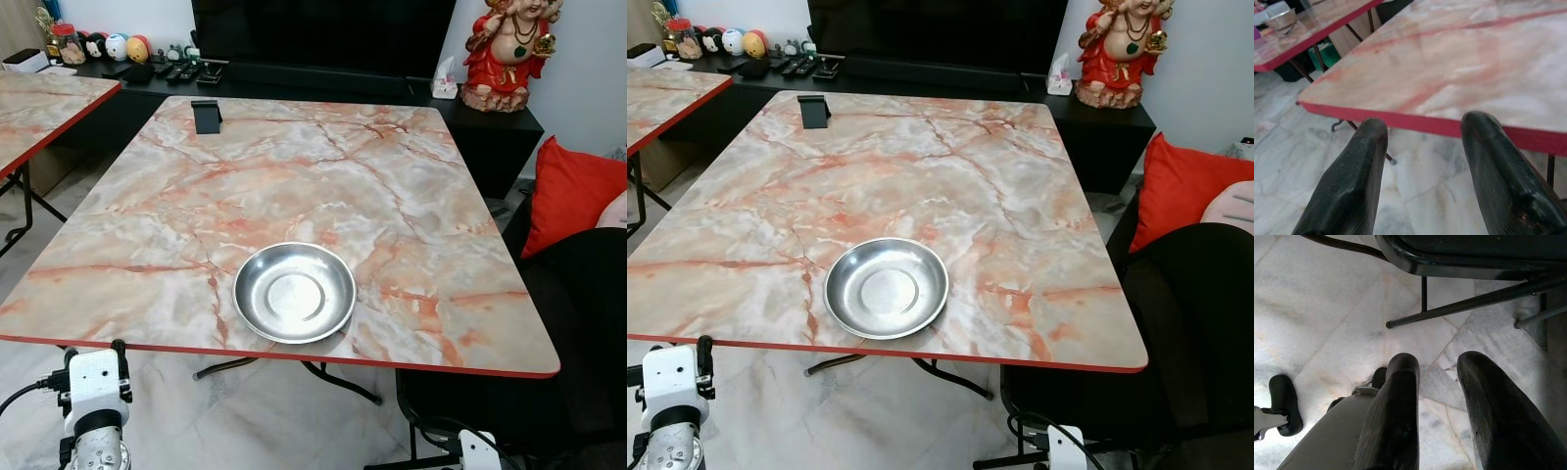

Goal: Setting the table

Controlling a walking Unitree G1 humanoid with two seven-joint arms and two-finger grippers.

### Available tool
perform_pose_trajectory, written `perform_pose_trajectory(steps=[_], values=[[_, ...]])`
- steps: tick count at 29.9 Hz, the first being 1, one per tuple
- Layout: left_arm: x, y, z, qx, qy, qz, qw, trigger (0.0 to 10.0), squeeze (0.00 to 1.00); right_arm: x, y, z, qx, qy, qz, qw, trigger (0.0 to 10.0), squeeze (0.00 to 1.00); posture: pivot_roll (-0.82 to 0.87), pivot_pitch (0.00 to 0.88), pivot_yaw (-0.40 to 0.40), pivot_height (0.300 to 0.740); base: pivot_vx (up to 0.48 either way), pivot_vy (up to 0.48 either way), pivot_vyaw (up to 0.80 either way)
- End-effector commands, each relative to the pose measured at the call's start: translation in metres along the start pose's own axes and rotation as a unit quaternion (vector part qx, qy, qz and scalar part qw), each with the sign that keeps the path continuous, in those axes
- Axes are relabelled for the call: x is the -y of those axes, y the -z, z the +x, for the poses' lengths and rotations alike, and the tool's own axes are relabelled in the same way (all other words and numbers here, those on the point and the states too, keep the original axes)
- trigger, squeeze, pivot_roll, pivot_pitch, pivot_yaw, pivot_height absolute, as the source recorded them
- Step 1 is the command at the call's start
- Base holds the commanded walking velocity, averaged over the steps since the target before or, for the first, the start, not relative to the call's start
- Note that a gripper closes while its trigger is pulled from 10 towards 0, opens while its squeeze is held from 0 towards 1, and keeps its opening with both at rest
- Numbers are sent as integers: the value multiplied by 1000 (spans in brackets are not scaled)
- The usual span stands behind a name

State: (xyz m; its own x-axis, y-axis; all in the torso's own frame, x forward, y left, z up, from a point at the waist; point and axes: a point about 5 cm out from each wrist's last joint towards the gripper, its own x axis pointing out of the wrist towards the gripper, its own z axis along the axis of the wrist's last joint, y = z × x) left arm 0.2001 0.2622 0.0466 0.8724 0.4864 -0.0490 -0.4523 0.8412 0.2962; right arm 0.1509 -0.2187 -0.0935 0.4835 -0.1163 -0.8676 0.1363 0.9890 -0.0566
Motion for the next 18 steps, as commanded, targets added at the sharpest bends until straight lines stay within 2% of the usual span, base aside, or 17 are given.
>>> perform_pose_trajectory(steps=[1,7,18], values=[[3,8,-8,-29,2,-6,1000,10000,0,3,0,0,-1,4,-2,1000,10000,0,140,0,-72,740,0,0,0],[2,12,-10,-41,-10,-16,999,10000,0,3,-1,0,1,2,-4,1000,10000,0,141,0,-75,740,0,0,0],[5,2,5,-23,-10,-17,1000,10000,0,2,0,0,2,2,-2,1000,10000,0,137,0,-77,740,0,0,0]])
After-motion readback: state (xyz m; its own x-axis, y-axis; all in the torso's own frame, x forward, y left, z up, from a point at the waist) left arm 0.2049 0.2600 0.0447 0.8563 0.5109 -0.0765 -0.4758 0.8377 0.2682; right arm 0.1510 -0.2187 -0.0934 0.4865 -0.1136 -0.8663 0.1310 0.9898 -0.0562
